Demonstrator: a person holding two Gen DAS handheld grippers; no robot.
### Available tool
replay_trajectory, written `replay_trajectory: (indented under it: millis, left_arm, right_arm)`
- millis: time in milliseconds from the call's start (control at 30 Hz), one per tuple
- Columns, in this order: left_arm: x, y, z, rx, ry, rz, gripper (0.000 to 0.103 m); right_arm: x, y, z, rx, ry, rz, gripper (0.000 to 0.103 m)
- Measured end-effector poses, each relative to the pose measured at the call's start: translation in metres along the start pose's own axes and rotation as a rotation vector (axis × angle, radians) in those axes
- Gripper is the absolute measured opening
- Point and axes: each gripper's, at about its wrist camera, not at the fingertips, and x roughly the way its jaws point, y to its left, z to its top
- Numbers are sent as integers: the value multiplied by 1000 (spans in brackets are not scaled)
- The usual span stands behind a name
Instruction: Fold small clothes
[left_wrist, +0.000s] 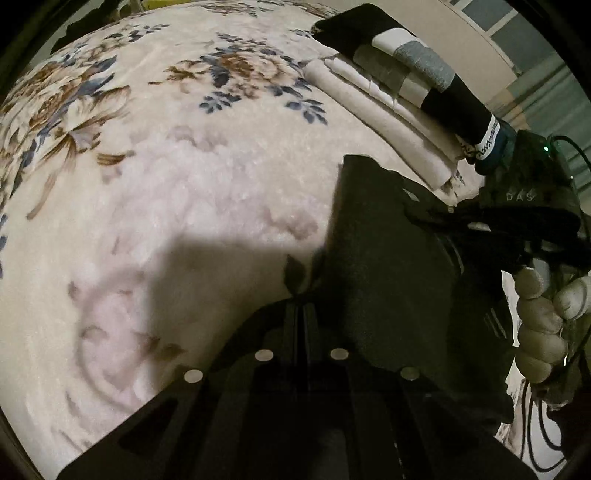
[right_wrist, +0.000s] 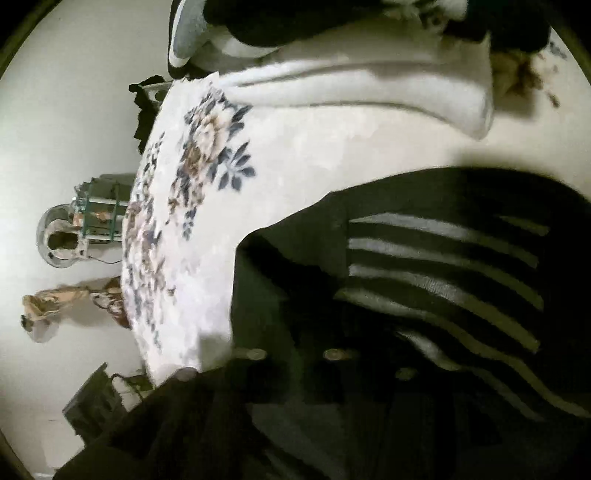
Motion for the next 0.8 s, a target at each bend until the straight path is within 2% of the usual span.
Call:
replay_trajectory:
  millis: [100,233,300,400,467,533,567,600,667,700,767,800]
  left_arm:
    - [-2,3,2,-8,-14,-6,1]
    - [-6,10,7,-26,-19,-21,1]
    - [-5,11,7,-33,-19,-28,1]
    - [-5,11,9,-30,-23,-26,1]
    - [-8,12,9,-23,-18,-29,1]
    - [-13,14,9,-23,-5,-20,1]
    - [-15,15,9,-23,3,-24,2]
    - [-17,16,9,-24,17,-30,2]
    - [-22,17,9,-10,32,-13,3]
    - [-26,17,9,3,31,7,6]
    - [-30,15,8,32,28,7,22]
    - [-30,14,8,44,23,9,40]
  right_arm:
    - [-26,-11,-1,75,-87,13,2]
    - [-58,-23,0,122,-188,-25,2]
    - [-62,-33,4,143,-182,-25,2]
    - [-51,-42,7,149,-136,-80,4]
    - [-45,-48,8,180,-93,-56,7]
    - [-52,-56,4,218,-91,-10,28]
    - [-59,-59,2,222,-99,-24,50]
    - [-68,-61,-3,221,-108,-44,62]
    - [-88,-65,-17,186,-112,-85,62]
    - [-99,-68,-26,170,-108,-110,62]
    - [-117,-79,-46,149,-91,-188,62]
    - [-122,-86,-56,143,-79,-235,62]
